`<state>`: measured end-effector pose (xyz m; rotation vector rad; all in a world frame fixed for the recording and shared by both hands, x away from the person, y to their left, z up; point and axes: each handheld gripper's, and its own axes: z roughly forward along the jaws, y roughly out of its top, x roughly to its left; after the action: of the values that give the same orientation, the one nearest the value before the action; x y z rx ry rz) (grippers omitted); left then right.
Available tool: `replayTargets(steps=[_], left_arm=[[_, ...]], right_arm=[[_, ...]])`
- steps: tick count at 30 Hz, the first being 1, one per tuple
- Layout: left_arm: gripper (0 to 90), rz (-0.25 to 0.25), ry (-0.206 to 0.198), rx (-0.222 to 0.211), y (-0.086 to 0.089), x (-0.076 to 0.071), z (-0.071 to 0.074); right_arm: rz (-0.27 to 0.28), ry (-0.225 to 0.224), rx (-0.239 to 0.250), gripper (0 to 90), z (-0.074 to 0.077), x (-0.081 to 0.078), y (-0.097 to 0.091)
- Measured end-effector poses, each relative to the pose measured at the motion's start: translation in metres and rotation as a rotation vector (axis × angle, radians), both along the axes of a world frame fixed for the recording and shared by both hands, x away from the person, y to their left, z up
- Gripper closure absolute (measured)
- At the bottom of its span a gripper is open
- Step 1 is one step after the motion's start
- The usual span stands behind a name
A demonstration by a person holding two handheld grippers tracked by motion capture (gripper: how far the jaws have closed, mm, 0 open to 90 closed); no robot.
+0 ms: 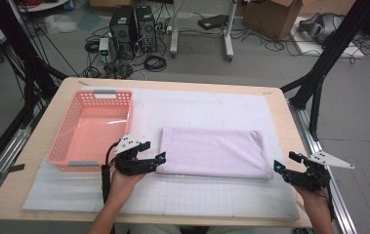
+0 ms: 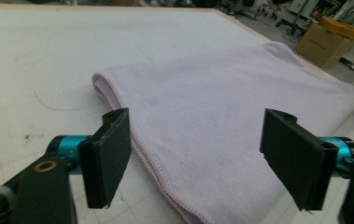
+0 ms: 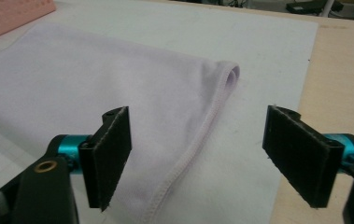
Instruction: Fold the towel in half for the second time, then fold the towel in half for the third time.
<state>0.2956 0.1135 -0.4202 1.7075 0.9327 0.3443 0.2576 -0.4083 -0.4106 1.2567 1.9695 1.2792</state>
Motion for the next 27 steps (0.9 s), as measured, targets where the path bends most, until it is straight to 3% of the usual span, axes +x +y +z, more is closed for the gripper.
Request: replayTargets(steps=[19,27], left_arm=[[19.8,-0.022,0.000,0.027,-0.0070,0.0008,-0.0023],[20.4,-0.023,0.021,0.039,-0.0085,0.0006,-0.0027]], right_arm=[[0.012,0.004,-0.009,21.4,-0.0022,-0.0001,0.0014],[0.023,0.017,-0.014,22.0,-0.0041,-0.0007,0.0044]])
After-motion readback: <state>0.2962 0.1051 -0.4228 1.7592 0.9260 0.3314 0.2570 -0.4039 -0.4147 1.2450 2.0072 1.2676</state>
